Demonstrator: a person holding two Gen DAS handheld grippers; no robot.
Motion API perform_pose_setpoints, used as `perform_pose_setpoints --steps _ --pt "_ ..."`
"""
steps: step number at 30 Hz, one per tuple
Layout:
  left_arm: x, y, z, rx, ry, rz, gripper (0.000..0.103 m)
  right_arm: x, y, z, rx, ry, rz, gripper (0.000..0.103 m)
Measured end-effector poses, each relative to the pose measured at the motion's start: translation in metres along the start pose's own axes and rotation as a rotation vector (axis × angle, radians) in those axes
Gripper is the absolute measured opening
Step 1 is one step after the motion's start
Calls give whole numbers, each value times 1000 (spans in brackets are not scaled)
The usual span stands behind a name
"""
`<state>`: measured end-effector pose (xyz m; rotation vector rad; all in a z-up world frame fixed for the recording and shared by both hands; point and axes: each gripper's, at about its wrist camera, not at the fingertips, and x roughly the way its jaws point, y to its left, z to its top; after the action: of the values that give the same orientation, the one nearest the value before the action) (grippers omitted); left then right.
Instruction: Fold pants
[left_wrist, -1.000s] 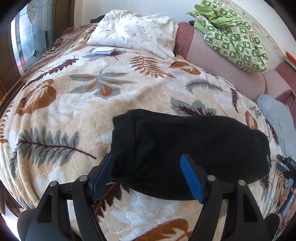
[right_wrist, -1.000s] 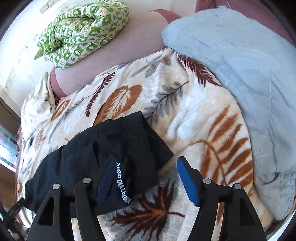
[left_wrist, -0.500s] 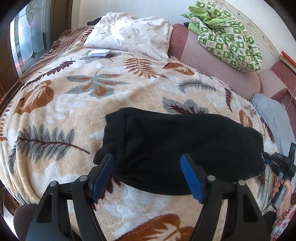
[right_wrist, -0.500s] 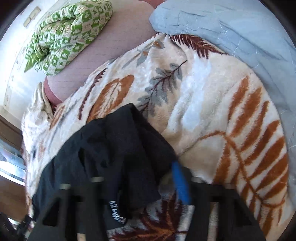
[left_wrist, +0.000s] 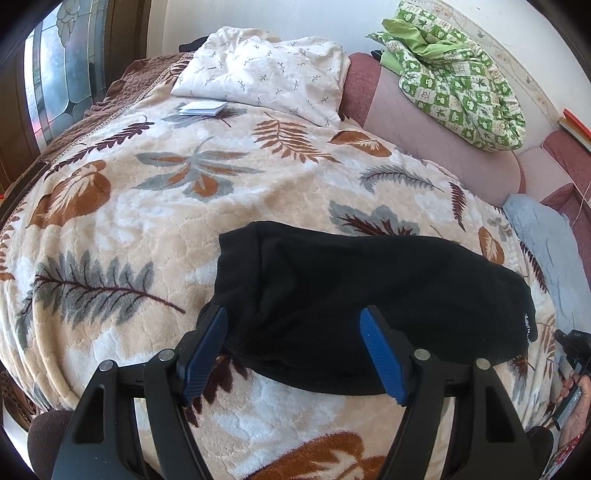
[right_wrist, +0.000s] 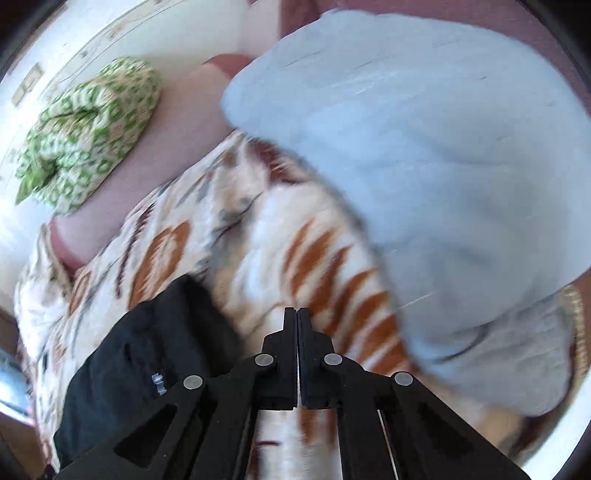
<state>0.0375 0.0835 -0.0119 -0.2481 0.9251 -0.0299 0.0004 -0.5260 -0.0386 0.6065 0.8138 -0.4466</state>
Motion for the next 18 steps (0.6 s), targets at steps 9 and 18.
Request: perform_pose_setpoints --steps 9,18 --pt "5 16 0 -47 0 34 74 -28 93 -13 -244 -7 179 58" --pt "-12 58 -1 -142 -60 120 74 -37 293 -120 -711 125 475 83"
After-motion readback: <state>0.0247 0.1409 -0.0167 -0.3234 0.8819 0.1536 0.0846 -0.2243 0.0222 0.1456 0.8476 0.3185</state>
